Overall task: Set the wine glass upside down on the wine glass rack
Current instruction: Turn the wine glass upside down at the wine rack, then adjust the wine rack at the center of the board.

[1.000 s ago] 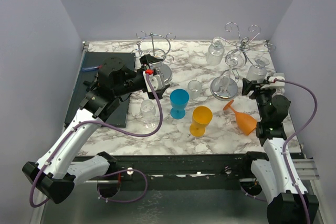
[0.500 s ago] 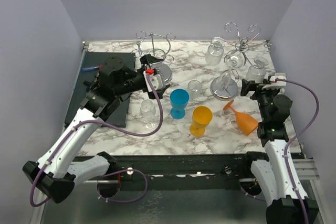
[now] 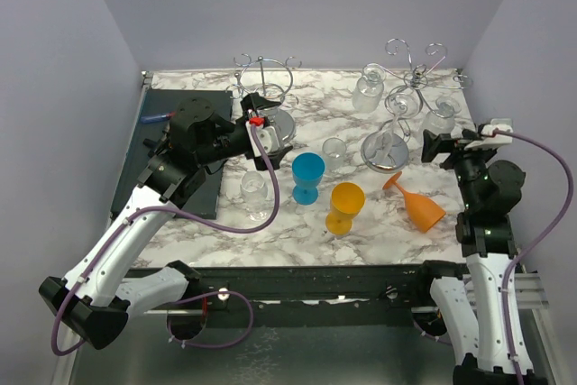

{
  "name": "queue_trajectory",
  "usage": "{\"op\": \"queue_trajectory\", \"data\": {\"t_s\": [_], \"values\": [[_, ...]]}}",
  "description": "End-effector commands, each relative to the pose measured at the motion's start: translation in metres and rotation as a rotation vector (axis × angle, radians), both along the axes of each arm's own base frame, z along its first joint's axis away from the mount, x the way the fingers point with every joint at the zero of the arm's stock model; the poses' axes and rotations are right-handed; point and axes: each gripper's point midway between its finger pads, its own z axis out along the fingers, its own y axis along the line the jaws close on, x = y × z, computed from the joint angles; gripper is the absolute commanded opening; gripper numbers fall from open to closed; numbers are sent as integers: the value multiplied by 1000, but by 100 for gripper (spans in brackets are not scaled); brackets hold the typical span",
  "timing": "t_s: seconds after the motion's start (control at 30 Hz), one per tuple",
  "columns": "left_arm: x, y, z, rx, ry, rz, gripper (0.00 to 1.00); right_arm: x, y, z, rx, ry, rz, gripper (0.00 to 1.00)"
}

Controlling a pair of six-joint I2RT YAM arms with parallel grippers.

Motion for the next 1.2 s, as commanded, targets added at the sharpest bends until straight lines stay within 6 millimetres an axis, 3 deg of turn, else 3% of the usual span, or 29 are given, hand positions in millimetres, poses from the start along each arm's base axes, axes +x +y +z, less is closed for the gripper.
{"op": "queue_trajectory", "data": {"t_s": [0.0,0.23,0.4,0.6,0.73,0.9,1.17], "values": [[-4,-6,13,-49,35,-25,99,-21,23,42,12,-13,122,100],[6,-15,24,-115,160,5,99,-20,31,92,73,36,154,100],[28,-31,48,-185,260,28,99,16,17,122,186,81,66,94],[72,-66,87,-245,333,15,93,89,-5,124,272,188,-49,84],[94,-93,109,-285,355,-50,77,123,-17,126,281,195,-105,83],[110,-129,120,-310,365,-137,61,138,-32,117,264,211,-180,83],[101,-184,102,-274,353,-270,64,134,-55,113,242,199,-251,83]]}}
